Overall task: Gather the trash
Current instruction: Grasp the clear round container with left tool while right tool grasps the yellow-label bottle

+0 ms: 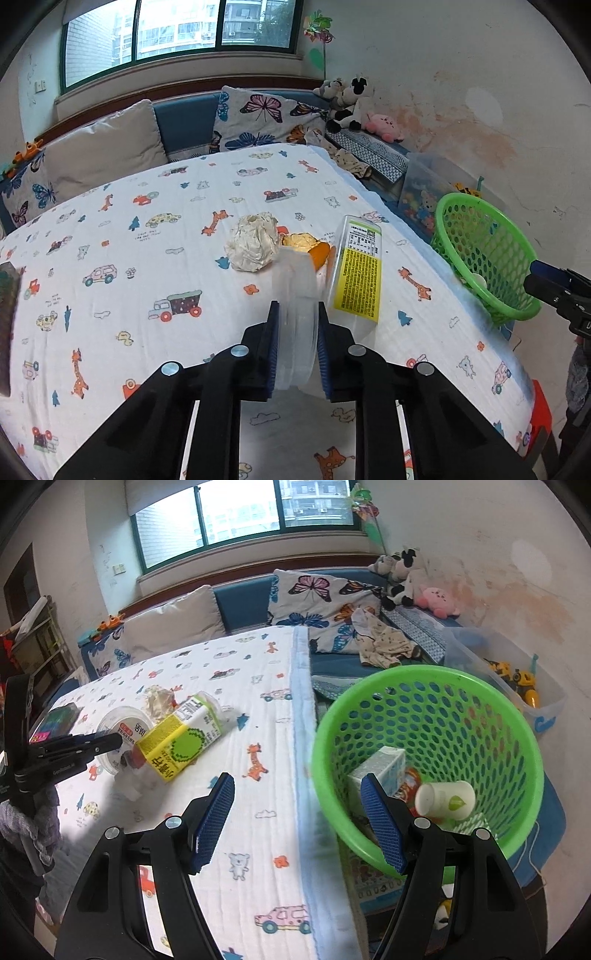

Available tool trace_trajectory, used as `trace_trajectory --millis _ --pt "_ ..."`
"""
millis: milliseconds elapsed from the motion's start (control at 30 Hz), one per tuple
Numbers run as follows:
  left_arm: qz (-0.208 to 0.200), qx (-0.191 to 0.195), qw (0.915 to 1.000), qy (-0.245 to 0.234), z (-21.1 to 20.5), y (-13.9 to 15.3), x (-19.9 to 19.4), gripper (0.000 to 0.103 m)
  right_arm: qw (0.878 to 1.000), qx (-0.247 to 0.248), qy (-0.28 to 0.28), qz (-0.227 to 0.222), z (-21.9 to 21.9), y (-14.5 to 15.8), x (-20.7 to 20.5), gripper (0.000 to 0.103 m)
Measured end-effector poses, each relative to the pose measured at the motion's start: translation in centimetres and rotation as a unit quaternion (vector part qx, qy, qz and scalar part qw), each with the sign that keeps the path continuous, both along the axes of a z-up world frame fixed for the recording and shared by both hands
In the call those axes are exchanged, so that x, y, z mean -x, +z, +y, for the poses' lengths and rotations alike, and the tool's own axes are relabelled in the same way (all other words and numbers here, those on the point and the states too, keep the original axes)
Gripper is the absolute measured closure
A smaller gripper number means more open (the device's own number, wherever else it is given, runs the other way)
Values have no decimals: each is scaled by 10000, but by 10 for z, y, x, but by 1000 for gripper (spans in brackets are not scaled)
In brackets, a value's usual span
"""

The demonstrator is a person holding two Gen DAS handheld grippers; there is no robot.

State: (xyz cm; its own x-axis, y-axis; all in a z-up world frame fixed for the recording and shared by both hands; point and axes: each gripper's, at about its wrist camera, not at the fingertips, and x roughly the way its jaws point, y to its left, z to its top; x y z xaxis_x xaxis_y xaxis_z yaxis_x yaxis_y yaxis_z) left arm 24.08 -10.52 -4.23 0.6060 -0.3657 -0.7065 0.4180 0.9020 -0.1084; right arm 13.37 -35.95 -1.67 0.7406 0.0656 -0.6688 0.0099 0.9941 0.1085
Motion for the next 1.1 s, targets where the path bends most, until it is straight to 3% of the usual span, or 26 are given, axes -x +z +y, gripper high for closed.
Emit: trace_trajectory --millis 667,1100 --pt "-231 64 9990 376 54 25 18 89 9962 83 859 136 78 -6 -27 32" --pt "-330 152 9990 276 78 28 26 89 9925 -817 485 765 104 -11 -87 32"
